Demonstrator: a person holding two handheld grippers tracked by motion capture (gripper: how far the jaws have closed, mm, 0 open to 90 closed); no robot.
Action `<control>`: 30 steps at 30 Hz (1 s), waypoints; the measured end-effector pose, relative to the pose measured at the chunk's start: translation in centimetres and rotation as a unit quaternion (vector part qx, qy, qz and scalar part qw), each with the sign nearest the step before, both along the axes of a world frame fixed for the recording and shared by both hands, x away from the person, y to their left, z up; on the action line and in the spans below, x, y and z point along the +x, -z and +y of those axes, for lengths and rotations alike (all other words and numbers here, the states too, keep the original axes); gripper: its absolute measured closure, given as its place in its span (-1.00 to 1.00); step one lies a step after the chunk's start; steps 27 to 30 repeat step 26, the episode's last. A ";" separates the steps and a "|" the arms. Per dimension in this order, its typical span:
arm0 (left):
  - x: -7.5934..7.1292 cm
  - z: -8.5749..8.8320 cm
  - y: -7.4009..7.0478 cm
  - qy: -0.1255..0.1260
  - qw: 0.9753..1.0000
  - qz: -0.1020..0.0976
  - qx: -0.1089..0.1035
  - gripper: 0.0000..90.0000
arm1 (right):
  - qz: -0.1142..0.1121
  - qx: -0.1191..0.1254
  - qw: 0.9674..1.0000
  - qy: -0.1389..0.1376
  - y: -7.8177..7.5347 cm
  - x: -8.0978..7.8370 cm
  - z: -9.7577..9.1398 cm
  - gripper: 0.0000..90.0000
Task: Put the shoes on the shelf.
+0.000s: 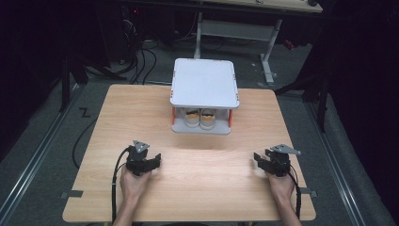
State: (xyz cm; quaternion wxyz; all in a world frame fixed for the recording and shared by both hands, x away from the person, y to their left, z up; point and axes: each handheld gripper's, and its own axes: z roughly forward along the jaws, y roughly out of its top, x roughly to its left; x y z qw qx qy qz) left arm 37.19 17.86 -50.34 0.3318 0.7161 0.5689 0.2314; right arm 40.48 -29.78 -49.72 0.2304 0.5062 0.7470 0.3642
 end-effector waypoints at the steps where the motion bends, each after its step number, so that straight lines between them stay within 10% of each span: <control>1: 0.0 0.0 0.0 -0.002 1.000 -0.001 0.000 -0.28 | 0.000 -0.001 1.000 0.001 0.0 0.0 0.0 -0.04; 30: -0.2 -0.5 0.3 -0.001 1.000 -0.009 0.020 -0.34 | 0.023 -0.033 0.999 -0.007 0.4 0.4 0.3 -0.17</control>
